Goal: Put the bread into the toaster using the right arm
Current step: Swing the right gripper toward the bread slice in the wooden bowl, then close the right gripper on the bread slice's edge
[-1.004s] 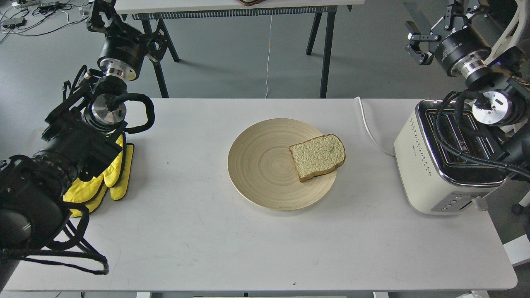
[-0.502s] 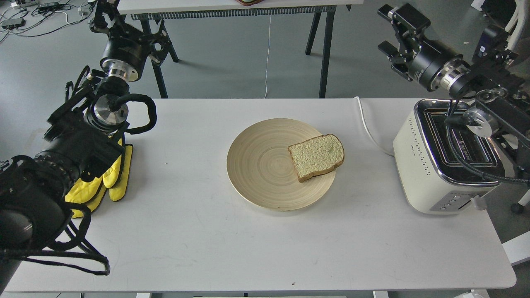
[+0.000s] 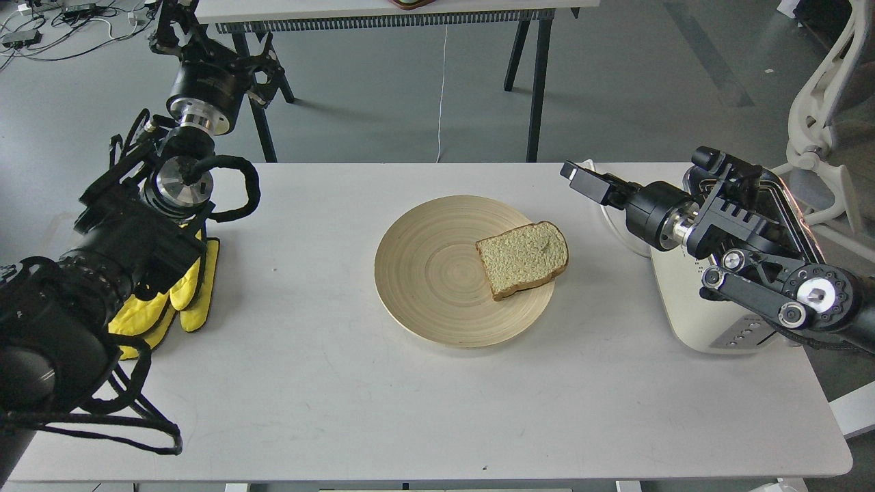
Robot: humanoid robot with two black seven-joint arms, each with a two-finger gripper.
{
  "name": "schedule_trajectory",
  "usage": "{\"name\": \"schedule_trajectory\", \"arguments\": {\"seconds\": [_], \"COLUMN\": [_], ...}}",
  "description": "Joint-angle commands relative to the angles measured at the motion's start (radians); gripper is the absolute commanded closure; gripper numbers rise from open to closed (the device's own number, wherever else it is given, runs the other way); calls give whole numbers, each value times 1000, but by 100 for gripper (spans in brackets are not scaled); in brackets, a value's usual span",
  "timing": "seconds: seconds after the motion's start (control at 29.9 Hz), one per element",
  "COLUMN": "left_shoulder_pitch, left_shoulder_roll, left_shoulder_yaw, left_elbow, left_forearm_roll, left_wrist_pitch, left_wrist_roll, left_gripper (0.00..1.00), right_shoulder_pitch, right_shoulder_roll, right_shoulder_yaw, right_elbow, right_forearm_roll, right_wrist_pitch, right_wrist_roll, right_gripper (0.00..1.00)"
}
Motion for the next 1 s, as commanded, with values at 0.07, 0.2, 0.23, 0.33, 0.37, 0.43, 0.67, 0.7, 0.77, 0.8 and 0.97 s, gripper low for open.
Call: {"name": "schedule_trajectory", "arguments": {"seconds": [0.07,0.2,0.23,0.33,0.37,0.43,0.67,0.7,0.77,0.8,0.97], "left_shoulder_pitch": [0,0,0,0,0,0,0,0,0,0,0], "left_shoulder_roll": [0,0,0,0,1,1,1,1,0,0,1], "left_shoulder_yaw": [0,0,0,0,0,0,0,0,0,0,0], "left_elbow": [0,0,0,0,0,0,0,0,0,0,0], "left_forearm_roll": [0,0,0,0,0,0,0,0,0,0,0], "left_wrist_pitch": [0,0,0,0,0,0,0,0,0,0,0], "left_wrist_roll": [0,0,0,0,0,0,0,0,0,0,0], "left_gripper": [0,0,0,0,0,0,0,0,0,0,0], "right_shoulder_pitch": [-7,-1,-1,-5,-5,-8,-10,-11,-19,-20,-24], "right_shoulder_roll": [85,159,171,207,214,228,241,244,248,253,267], "right_shoulder_yaw": [-34,-94,-102,-122,-126,-134,-172,-172,-171,-171,-171], "right_elbow": [-71,-148,-160,-197,-208,-228,-262,-260,-260,-262,-265], "right_forearm_roll": [-3,-2,-2,-2,-2,-2,6,9,11,11,12], "right_wrist_pitch": [-3,-3,-3,-3,-3,-3,-3,0,2,2,6], "right_wrist_roll": [-20,-46,-61,-81,-83,-86,-129,-129,-129,-129,-129], "right_gripper": [3,5,6,7,8,11,21,22,23,24,31]}}
